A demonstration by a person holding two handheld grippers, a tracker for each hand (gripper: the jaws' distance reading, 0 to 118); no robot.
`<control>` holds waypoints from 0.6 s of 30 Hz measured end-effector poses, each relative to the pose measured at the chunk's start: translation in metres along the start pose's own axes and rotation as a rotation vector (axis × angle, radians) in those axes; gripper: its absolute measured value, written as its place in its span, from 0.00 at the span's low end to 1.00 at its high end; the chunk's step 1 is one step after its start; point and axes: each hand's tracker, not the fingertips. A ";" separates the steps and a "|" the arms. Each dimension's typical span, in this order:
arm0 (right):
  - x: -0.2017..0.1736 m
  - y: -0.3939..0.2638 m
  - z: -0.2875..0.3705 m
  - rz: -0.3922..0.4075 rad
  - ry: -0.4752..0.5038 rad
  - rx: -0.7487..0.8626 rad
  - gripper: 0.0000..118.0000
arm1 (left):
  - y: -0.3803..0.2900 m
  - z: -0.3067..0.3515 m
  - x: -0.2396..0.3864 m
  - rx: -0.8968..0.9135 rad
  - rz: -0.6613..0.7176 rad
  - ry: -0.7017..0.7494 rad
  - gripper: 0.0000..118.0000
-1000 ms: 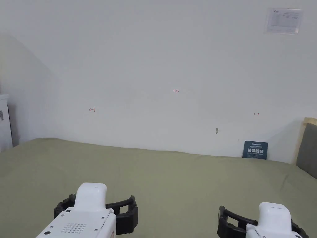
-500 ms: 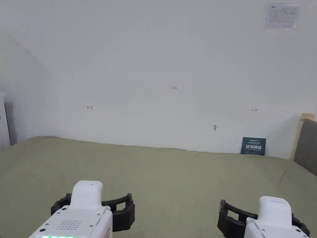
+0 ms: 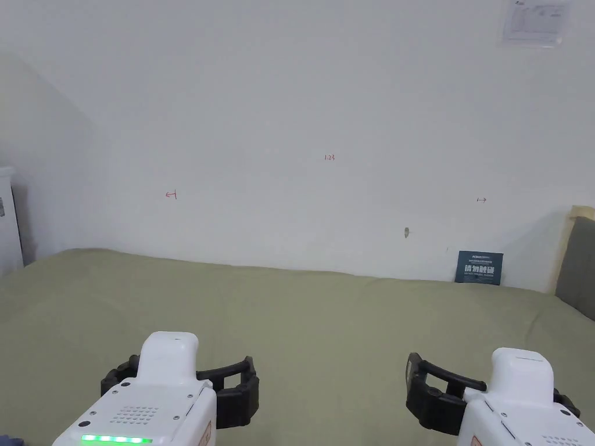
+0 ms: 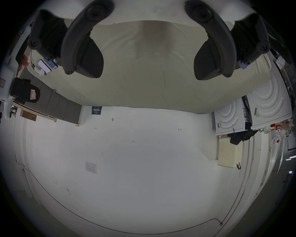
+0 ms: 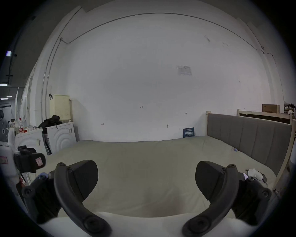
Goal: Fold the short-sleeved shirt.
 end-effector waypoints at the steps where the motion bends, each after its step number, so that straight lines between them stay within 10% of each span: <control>1: 0.000 -0.001 -0.001 0.020 -0.025 -0.003 1.00 | 0.001 0.001 0.000 0.005 -0.003 0.000 0.99; 8: -0.003 -0.004 -0.003 0.109 -0.068 0.003 1.00 | 0.004 0.003 -0.001 0.012 0.006 0.005 0.99; 18: 0.001 0.008 -0.006 0.024 -0.034 -0.038 1.00 | 0.007 0.008 0.000 0.015 0.007 -0.005 0.99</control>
